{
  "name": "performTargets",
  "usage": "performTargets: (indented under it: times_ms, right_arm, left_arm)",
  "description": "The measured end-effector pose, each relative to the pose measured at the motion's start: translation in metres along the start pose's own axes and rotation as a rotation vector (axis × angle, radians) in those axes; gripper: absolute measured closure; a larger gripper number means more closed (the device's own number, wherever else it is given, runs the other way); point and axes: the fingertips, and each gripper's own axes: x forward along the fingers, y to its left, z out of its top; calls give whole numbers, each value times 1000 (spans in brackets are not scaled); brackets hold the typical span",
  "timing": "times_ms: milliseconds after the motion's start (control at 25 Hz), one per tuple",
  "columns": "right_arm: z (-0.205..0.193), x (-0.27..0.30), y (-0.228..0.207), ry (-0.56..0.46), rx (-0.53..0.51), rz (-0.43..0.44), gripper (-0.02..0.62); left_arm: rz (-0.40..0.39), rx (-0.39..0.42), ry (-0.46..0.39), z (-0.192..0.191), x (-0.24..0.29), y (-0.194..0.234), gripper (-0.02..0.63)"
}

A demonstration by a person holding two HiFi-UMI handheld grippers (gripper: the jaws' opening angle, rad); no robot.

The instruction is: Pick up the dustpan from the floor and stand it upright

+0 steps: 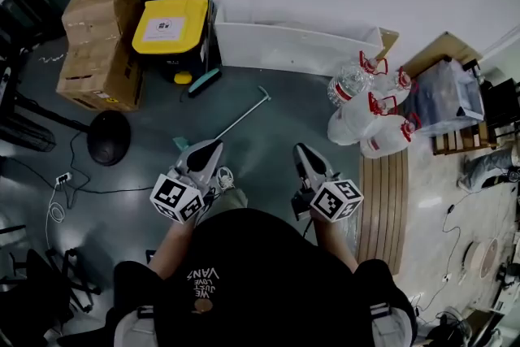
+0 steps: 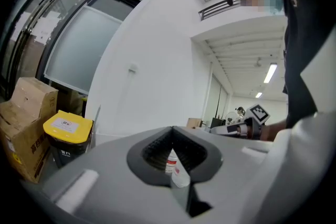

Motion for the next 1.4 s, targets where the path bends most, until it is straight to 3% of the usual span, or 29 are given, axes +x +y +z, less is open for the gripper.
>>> performTargets:
  times_ms: [560,880,1040,1400]
  right_arm:
    - [30,147,0,-5,-25,-46,567]
    - [40,198,-20,43,-33,-31,528]
    - [51,225,-42,88,-40,8,522]
    - [78,297,-88,260,-81,156,520]
  left_arm:
    - [-3,-29,5,23,37,141,552]
    - [45,-70,-6,22,55,179,552]
    - [111,-87,-23,19,71,193,552]
    - [336,-148,-77,20,110,219,551]
